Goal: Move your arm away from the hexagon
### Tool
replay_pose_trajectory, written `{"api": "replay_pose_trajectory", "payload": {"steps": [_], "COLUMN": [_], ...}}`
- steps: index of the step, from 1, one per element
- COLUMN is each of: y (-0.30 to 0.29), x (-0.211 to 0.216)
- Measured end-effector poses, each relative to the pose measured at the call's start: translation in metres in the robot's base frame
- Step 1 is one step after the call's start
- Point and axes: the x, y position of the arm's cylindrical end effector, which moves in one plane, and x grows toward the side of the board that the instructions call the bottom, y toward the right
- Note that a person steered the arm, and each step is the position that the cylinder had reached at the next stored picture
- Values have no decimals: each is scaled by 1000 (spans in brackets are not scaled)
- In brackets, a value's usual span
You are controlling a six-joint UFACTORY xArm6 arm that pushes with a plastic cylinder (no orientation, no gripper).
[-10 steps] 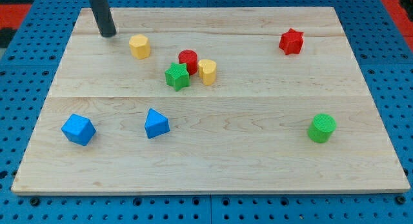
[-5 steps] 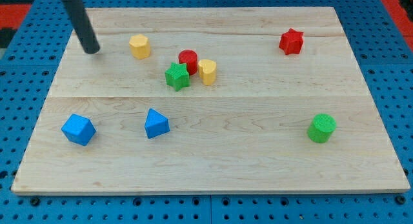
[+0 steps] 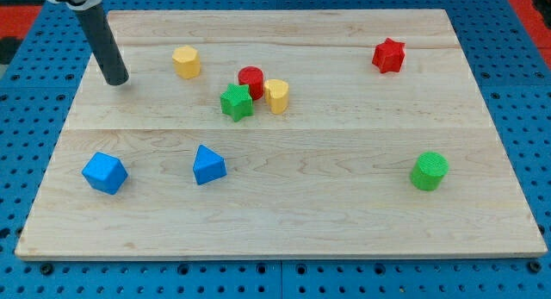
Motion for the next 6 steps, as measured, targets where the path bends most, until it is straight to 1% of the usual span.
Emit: {"api": "replay_pose_trajectory", "payload": {"steps": [6], "y": [-9], "x": [0]}}
